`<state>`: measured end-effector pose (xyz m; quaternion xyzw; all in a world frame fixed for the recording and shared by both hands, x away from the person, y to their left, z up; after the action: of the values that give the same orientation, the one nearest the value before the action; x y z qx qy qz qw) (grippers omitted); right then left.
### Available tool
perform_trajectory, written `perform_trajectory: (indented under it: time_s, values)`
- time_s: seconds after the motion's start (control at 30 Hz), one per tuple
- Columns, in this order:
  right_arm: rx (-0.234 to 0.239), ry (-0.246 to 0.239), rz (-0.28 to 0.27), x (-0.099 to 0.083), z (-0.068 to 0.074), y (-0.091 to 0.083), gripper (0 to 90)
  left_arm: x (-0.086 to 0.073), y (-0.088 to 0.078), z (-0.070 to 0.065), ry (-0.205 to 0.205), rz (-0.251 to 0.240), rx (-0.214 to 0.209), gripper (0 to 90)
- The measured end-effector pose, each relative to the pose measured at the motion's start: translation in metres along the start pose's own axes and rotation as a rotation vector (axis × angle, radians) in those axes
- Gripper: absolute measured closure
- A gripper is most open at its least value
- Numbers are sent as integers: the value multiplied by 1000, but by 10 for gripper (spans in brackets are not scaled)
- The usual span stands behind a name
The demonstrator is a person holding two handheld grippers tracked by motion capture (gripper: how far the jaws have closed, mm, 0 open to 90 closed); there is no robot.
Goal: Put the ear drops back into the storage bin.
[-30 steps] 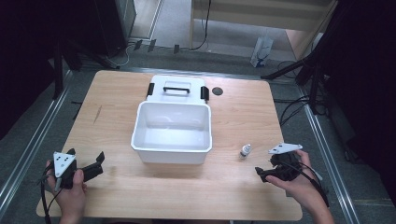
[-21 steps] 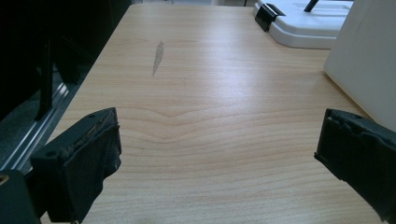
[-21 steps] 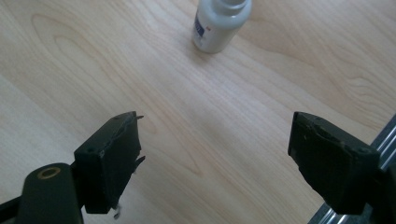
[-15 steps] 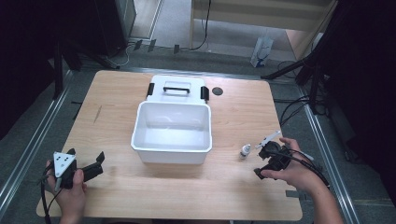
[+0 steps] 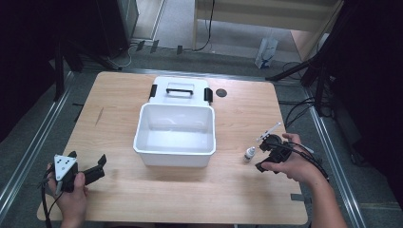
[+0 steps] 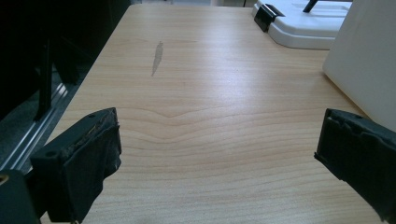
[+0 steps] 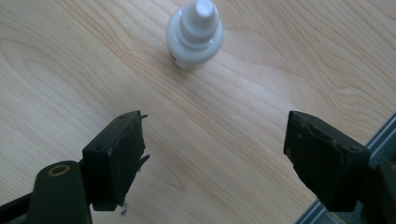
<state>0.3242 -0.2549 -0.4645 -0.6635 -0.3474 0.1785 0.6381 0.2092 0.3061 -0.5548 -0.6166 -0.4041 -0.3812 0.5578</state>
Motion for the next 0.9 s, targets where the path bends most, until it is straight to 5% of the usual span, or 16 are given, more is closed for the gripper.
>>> perform_trajectory:
  time_s: [0.23, 0.37, 0.43, 0.67, 0.9]
  values:
    - [-5, 32, 1, 17, -2, 5, 236, 0, 0, 0, 1, 1, 1, 5]
    - [28, 37, -11, 27, 0, 10, 331, 0, 0, 0, 5, 4, 1, 5]
    - [30, 34, 7, 31, 1, 15, 495, 0, 0, 0, 4, 4, 1, 5]
    - [66, 72, 15, 31, -2, 23, 775, 0, 0, -1, 10, 3, -1, 5]
    - [110, 58, 6, 25, -3, 21, 690, 0, 0, -1, 13, 2, 3, 5]
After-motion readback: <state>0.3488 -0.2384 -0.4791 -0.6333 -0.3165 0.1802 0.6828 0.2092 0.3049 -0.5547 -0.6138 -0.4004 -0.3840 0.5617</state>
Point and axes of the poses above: each handheld gripper's, and its own axes: y roughly forward along the jaws, x roughly out of its top, z roughly to its left, the point moved 1 cm from there along y, roughly forward along the jaws, and after that the axes turned 1 degree about -y, right-handed, at the moved point
